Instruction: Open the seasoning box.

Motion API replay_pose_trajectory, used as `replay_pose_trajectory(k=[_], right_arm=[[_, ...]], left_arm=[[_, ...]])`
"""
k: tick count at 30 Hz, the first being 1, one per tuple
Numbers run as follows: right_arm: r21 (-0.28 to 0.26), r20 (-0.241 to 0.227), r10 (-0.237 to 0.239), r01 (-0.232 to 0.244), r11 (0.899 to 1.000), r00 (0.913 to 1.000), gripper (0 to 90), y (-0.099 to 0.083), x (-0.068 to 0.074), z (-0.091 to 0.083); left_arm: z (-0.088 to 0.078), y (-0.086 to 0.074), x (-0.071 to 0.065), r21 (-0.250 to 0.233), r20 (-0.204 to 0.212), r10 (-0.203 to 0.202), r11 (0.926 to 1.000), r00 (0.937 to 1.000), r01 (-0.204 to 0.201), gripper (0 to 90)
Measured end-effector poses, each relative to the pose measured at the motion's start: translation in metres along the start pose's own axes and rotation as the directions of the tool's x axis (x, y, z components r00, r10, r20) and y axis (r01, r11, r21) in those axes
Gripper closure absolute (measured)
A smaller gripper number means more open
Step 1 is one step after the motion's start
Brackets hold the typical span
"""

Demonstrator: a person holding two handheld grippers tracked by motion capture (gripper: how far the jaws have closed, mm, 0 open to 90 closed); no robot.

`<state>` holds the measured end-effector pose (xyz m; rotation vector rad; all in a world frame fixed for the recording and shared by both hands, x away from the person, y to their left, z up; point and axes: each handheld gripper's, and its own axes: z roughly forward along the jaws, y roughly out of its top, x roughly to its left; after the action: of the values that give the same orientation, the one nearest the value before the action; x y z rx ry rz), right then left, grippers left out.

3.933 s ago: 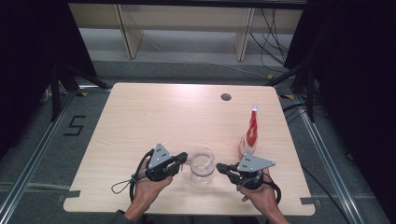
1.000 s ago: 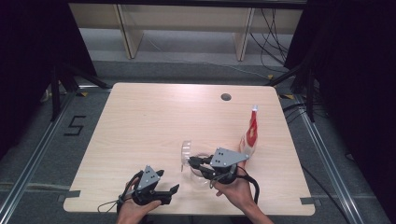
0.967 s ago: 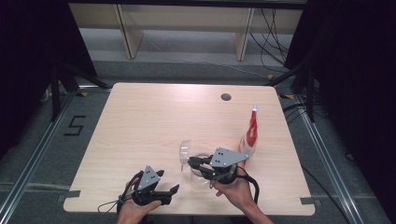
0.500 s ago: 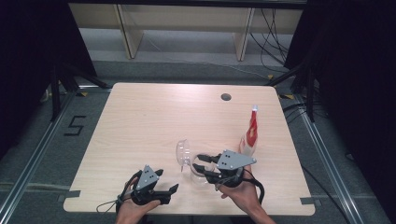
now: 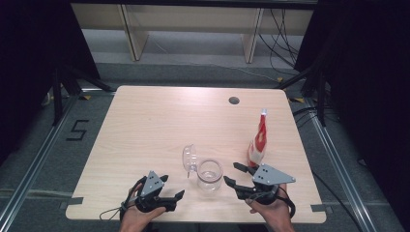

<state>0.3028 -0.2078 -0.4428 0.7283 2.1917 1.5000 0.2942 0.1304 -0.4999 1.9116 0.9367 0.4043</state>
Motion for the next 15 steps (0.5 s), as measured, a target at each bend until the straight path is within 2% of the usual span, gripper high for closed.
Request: replay_pose_trajectory(k=[2, 3, 5, 6, 8, 9, 10, 11, 15], right_arm=[[0.01, 0.008, 0.011, -0.011, 1.0, 0.9999, 42.5, -0.002, -0.001, -0.002], [-0.003, 0.013, 0.016, -0.016, 1.0, 0.9998, 42.0, -0.005, -0.002, -0.004], [0.003, 0.031, 0.019, -0.02, 1.0, 0.9993, 41.7, -0.008, -0.003, -0.009], [0.005, 0.055, 0.03, -0.03, 1.0, 0.998, 40.2, -0.011, -0.002, -0.014], [-0.005, 0.063, 0.016, -0.015, 1.0, 0.9979, 39.9, -0.012, -0.004, -0.016], [0.014, 0.06, 0.046, -0.047, 0.999, 0.9971, 39.6, -0.014, -0.003, -0.019], [-0.005, 0.077, 0.026, -0.025, 1.0, 0.9967, 39.3, -0.015, -0.005, -0.021], [0.015, 0.07, 0.046, -0.047, 0.999, 0.9965, 39.1, -0.017, -0.004, -0.024], [0.004, 0.114, 0.082, -0.083, 0.997, 0.9901, 38.2, -0.022, -0.008, -0.032]], left_arm=[[0.0, -0.001, 0.0, 0.002, 0.0, 0.001, 1.0, 1.0, -0.001, 21.4], [0.0, -0.001, 0.0, 0.004, 0.001, 0.003, 1.0, 1.0, -0.003, 21.4], [0.0, 0.0, 0.001, -0.005, 0.008, -0.002, 1.0, 1.0, 0.002, 21.5], [0.0, 0.0, 0.0, -0.004, -0.001, -0.007, 1.0, 1.0, 0.007, 21.5], [0.0, -0.001, 0.001, 0.003, -0.001, 0.001, 1.0, 1.0, -0.001, 21.5], [0.0, -0.001, 0.0, -0.004, 0.004, -0.004, 1.0, 1.0, 0.004, 21.5], [0.0, 0.0, 0.001, -0.008, 0.009, -0.003, 1.0, 1.0, 0.003, 21.5], [0.0, 0.0, 0.001, -0.007, 0.01, 0.0, 1.0, 1.0, 0.0, 21.5], [0.001, 0.0, 0.0, -0.003, 0.003, -0.006, 1.0, 1.0, 0.006, 21.4]])
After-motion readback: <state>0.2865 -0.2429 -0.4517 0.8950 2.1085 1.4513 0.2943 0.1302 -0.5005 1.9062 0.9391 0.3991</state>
